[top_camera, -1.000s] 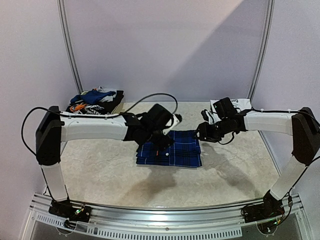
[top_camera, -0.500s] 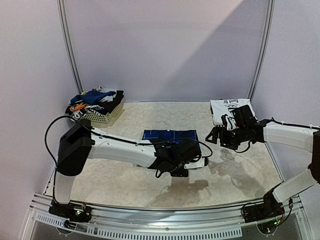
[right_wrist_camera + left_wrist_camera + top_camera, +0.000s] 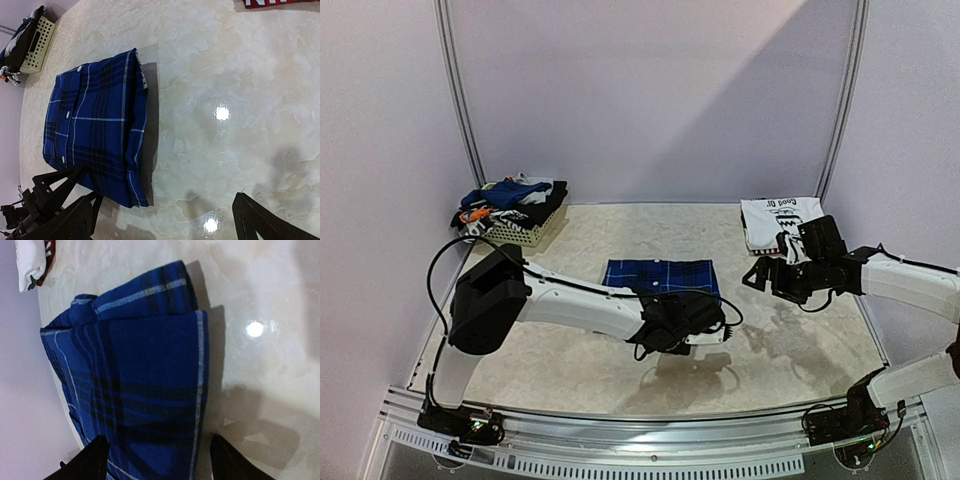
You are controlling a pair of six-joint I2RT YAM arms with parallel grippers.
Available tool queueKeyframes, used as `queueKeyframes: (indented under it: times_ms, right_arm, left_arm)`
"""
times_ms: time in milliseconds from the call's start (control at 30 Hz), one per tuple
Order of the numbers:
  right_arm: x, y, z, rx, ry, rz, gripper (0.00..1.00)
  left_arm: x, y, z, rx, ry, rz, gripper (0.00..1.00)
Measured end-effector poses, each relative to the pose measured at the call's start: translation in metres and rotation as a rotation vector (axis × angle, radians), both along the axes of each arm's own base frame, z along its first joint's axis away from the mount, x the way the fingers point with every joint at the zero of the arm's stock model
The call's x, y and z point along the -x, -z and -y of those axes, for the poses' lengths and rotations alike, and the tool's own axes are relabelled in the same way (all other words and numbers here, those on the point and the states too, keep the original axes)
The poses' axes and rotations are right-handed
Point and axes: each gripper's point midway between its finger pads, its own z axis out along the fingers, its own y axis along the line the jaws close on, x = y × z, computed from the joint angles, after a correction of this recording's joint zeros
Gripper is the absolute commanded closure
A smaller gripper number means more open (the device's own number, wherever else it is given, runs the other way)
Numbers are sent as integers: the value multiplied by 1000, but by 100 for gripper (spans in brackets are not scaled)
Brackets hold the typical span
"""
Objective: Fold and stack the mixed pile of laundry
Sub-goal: Pick up the square-folded shirt from the center of the board.
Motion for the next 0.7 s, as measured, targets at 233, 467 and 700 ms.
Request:
queueKeyframes:
  times_ms: [233, 467, 700]
  right_arm:
    - [2, 4, 8, 8, 40, -4, 1]
    - [2, -8, 12, -6, 68, 30, 1]
    - [2, -9, 13, -14, 84, 35, 1]
  left_arm:
    - [-3, 1, 2, -6, 0, 25, 35]
    - [-10, 2, 5, -13, -8, 76, 37]
    - [-12, 7, 9, -25, -5, 120, 58]
